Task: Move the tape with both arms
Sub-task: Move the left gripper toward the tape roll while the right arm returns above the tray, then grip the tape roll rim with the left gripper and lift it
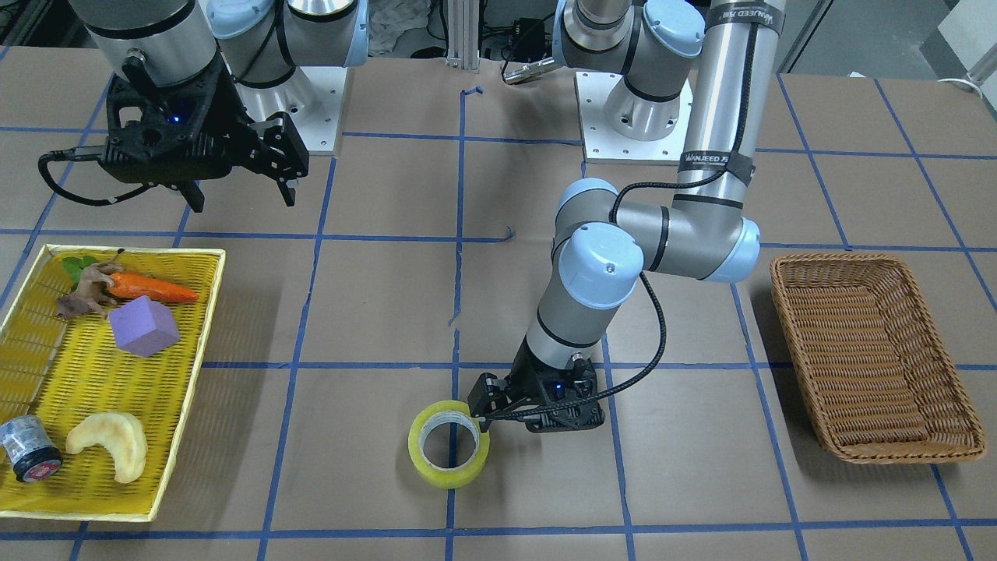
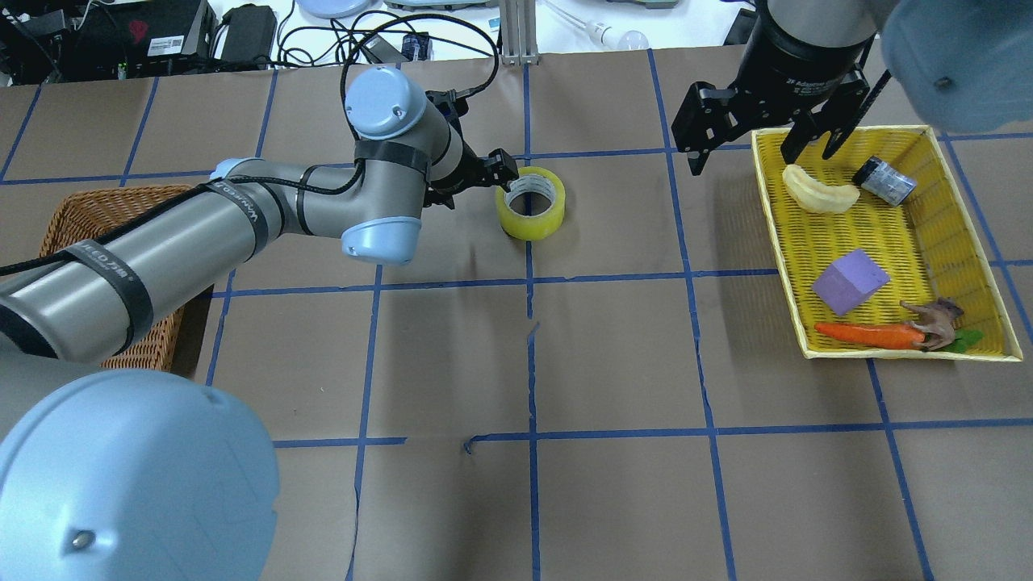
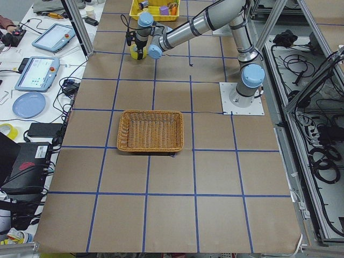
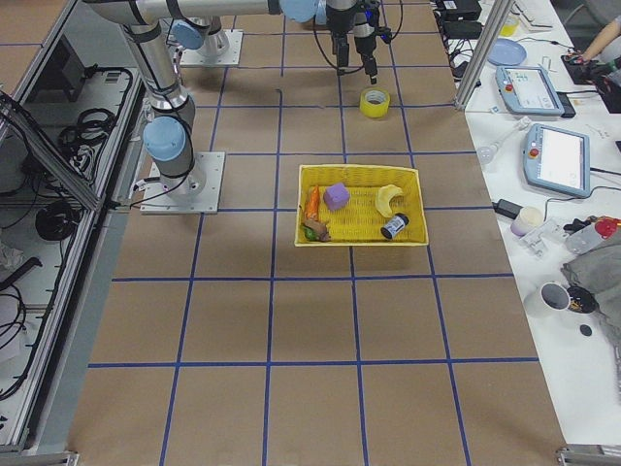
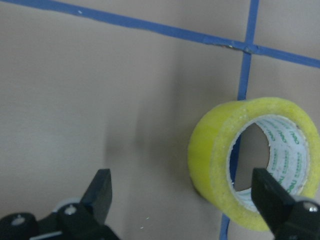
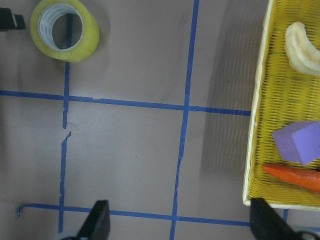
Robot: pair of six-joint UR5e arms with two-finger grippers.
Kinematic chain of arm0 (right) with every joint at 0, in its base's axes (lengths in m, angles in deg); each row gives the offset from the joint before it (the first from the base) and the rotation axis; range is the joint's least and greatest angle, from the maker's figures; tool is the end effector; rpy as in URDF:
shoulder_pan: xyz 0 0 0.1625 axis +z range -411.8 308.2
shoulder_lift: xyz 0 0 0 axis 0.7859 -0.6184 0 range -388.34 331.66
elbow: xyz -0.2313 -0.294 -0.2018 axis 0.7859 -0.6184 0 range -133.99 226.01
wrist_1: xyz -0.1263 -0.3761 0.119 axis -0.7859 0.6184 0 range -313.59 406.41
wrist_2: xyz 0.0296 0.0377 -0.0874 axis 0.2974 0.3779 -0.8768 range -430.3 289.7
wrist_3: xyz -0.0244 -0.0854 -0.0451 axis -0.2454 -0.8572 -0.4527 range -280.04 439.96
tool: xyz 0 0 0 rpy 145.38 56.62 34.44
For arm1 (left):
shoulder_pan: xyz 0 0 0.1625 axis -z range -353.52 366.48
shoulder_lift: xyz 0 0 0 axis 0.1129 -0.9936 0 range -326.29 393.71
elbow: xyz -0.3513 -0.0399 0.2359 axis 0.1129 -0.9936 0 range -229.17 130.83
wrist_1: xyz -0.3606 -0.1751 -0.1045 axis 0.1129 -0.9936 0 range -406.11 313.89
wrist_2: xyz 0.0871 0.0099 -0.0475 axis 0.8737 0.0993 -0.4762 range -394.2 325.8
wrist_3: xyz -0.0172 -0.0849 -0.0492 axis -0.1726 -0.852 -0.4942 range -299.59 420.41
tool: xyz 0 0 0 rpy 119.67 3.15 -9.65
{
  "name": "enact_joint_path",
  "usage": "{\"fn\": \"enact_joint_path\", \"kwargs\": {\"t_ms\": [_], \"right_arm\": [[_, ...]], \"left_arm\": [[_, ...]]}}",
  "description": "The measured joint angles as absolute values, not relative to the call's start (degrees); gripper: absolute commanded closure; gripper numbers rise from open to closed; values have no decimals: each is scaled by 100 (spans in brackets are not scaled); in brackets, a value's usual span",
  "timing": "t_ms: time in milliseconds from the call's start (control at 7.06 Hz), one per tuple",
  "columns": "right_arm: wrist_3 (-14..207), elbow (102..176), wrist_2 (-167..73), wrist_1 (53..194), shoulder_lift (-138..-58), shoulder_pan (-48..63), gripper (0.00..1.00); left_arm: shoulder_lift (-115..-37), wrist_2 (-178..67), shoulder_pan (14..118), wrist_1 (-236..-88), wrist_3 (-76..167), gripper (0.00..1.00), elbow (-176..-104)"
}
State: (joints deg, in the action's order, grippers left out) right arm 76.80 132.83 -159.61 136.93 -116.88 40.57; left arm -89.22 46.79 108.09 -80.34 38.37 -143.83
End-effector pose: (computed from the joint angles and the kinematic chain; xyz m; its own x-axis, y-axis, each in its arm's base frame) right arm 0.1553 -0.5004 0.5035 -0.9953 -0.0968 -0.0097 -0.0963 0.9946 -0.0397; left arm -0.2801 -0.6236 0.2175 -0.9594 -0.1207 0.2551 -0.1822 0.9552 -0.2332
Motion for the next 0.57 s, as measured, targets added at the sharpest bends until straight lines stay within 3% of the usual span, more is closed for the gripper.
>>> {"fn": "enact_joint_path", "kwargs": {"t_ms": [142,283,425,567], "right_arm": [[7679,13284,-15968,13692,-11688,4057,0],[7679,13287,-15973,13690,-11690,4057,0],[7679,13293,-15974,13691,-11693,4057,0],[7680,13298,-15973,13693,-11693,4057,0]], "left_arm": [[-9029,4677,10878,-8012,3763,22,-14301],[-9127,4676,10919,-8001,3725,49,-14258],[-9212,4675,10939,-7997,3713,67,-14235],[-9281,4675,10945,-7995,3712,96,-14217]]}}
